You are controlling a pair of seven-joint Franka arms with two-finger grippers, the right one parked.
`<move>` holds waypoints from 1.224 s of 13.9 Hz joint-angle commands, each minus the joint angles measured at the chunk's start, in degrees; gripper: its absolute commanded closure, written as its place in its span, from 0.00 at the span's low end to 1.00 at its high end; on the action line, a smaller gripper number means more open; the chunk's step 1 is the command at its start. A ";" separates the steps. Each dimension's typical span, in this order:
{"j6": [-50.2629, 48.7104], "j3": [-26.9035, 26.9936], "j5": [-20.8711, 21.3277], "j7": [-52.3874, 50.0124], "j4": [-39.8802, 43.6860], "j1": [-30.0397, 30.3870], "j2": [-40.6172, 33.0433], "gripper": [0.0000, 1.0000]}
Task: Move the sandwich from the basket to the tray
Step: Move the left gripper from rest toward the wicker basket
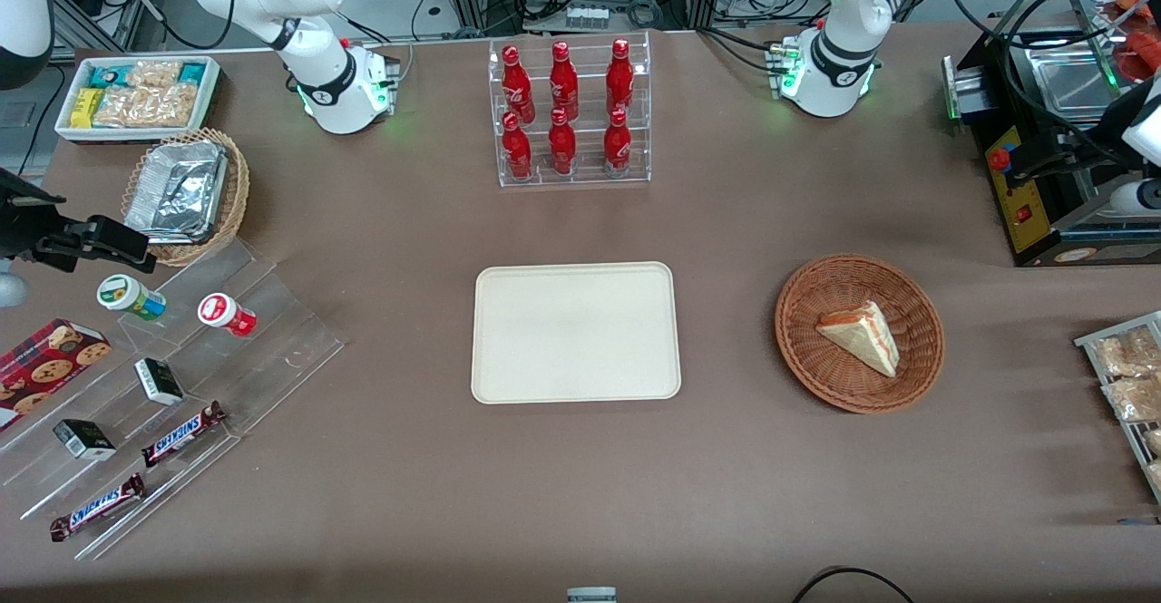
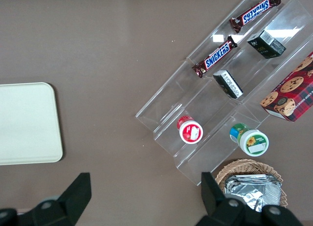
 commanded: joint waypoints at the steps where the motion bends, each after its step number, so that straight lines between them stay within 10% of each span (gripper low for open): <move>1: -1.08 -0.94 0.20 0.12 0.64 0.95 -0.13 0.00; 17: 22.80 -0.41 0.81 -27.17 -15.25 1.30 5.84 0.00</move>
